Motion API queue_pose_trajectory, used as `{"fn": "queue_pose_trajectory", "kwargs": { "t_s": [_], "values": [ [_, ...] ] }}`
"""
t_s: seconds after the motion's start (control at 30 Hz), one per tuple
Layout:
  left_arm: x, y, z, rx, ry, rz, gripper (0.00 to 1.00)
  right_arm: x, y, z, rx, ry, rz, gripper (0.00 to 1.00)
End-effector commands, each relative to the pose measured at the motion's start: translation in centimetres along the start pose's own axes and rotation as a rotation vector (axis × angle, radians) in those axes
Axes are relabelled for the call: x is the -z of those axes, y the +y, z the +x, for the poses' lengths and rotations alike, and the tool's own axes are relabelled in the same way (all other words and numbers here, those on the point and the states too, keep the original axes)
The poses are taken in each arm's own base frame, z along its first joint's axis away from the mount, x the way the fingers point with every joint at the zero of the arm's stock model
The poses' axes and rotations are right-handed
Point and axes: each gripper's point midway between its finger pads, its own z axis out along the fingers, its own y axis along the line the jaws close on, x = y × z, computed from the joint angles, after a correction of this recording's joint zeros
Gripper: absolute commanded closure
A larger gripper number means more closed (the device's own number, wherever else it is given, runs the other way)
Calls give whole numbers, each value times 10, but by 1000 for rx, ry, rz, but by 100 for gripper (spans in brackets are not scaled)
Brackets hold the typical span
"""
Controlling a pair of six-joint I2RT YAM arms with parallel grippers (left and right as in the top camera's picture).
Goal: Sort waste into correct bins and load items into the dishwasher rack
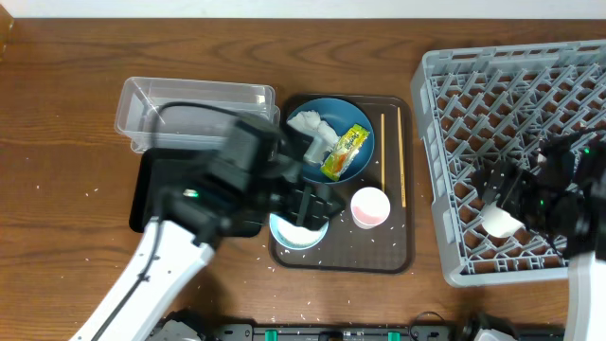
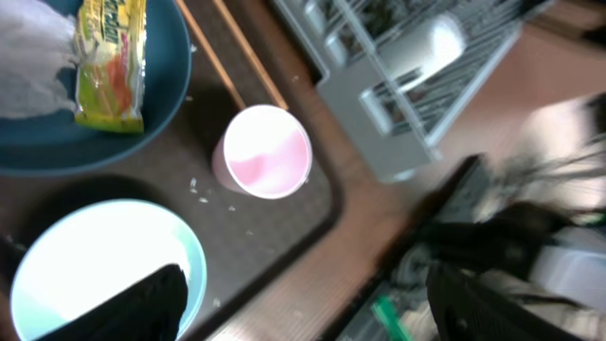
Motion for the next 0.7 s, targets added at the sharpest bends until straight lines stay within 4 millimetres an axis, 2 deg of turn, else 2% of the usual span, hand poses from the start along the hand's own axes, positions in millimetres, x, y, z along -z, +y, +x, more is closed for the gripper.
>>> {"fn": "queue_pose_trajectory", "kwargs": {
  "t_s": [0.0, 0.1, 0.2, 0.3, 0.37, 0.43, 0.5, 0.6, 0.67],
  "values": [
    [-33, 22, -3, -52, 14, -219, 16, 18, 29, 4, 64, -35, -133, 14],
    [-72, 22, 2, -67, 61, -255, 17, 27, 33, 11, 74, -50, -142, 13],
    [-107, 42, 10, -49, 105, -356, 20, 30, 33, 18, 68, -39, -140, 13],
    [-132, 58, 19, -21, 143, -406, 23, 30, 31, 24, 54, -15, -134, 13],
    [-147, 67, 26, 22, 168, -421, 34, 29, 30, 27, 47, -2, -131, 13],
    [-157, 70, 33, 49, 193, -415, 52, 28, 30, 28, 44, 2, -131, 13],
    [-162, 64, 37, 59, 217, -368, 71, 29, 30, 28, 45, 2, -131, 13],
    [-157, 49, 33, 75, 211, -300, 90, 29, 30, 28, 62, 0, -131, 13],
    [-146, 34, 24, 84, 185, -236, 93, 28, 30, 29, 81, 3, -130, 13]
  ]
}}
